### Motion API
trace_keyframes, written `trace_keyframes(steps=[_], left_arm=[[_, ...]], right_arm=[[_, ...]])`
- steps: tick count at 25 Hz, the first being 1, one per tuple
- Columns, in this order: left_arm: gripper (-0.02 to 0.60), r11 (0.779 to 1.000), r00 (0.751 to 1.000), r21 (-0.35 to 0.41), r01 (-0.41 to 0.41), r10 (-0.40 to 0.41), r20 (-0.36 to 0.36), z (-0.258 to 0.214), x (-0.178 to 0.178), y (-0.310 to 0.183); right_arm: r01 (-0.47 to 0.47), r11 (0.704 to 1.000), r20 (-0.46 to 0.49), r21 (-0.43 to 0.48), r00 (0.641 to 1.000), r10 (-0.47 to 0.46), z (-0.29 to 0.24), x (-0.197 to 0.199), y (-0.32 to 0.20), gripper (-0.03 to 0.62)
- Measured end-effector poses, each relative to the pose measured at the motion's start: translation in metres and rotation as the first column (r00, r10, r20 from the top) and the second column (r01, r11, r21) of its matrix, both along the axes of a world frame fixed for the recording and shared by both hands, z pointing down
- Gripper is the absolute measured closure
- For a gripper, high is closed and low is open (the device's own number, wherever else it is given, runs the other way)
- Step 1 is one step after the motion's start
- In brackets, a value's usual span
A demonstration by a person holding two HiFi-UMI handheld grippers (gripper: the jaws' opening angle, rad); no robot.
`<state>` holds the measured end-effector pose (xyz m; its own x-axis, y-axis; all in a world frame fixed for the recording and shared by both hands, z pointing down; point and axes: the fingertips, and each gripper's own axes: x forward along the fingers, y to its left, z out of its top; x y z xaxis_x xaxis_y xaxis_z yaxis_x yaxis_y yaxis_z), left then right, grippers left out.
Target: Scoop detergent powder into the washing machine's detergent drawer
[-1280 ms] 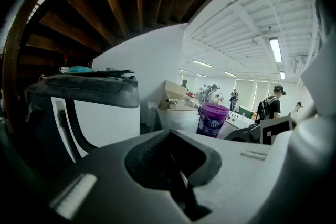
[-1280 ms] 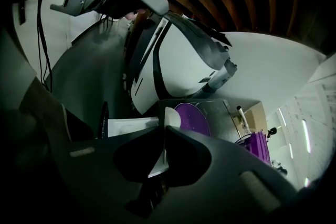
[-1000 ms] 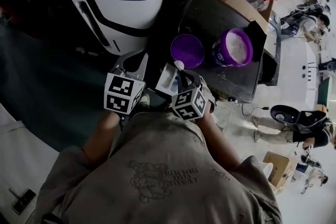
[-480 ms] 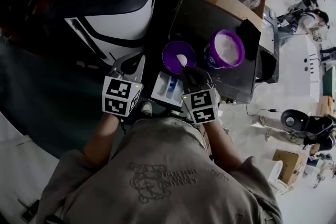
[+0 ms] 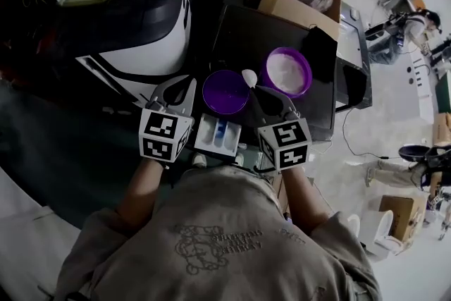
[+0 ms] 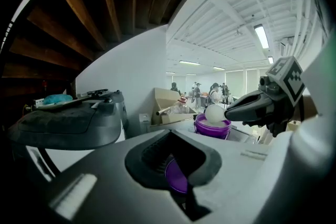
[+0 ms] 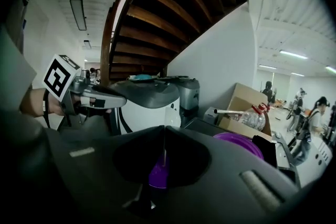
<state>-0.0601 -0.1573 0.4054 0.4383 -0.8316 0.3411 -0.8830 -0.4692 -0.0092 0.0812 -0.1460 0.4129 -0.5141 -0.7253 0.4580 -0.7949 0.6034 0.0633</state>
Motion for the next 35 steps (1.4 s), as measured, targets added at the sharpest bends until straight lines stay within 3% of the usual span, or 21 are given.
trace_keyframes(steps=[7, 14, 20, 25, 35], left_arm=[[0.581, 0.997, 0.998, 0.031, -0.064, 0.064, 0.002, -0.017, 0.040, -0.024], [0.581, 0.990, 0.990, 0.034, -0.140, 0.140, -0.020, -0.028, 0.083, -0.043], [0.581, 0.977, 0.978, 0.033, -0.209, 0.209, 0.016, -0.027, 0.114, -0.058], [0.581, 0.967, 0.967, 0.031, -0.252, 0.250, 0.051, -0.022, 0.133, -0.066], [0.581, 0.951, 0.950, 0.016, -0.310, 0.309, 0.043, -0.021, 0.154, -0.066]], right_arm=[[-0.112, 0.994, 0.091, 0.016, 0.990, 0.110, -0.021, 0.051, -0.025, 0.559], [-0.216, 0.976, 0.098, 0.015, 0.972, 0.214, -0.022, 0.104, -0.041, 0.559], [-0.292, 0.956, 0.100, 0.006, 0.952, 0.290, -0.019, 0.139, -0.046, 0.559], [-0.328, 0.945, 0.103, 0.004, 0.940, 0.326, -0.016, 0.157, -0.049, 0.559], [-0.330, 0.944, 0.077, -0.014, 0.941, 0.330, -0.009, 0.166, -0.050, 0.560]])
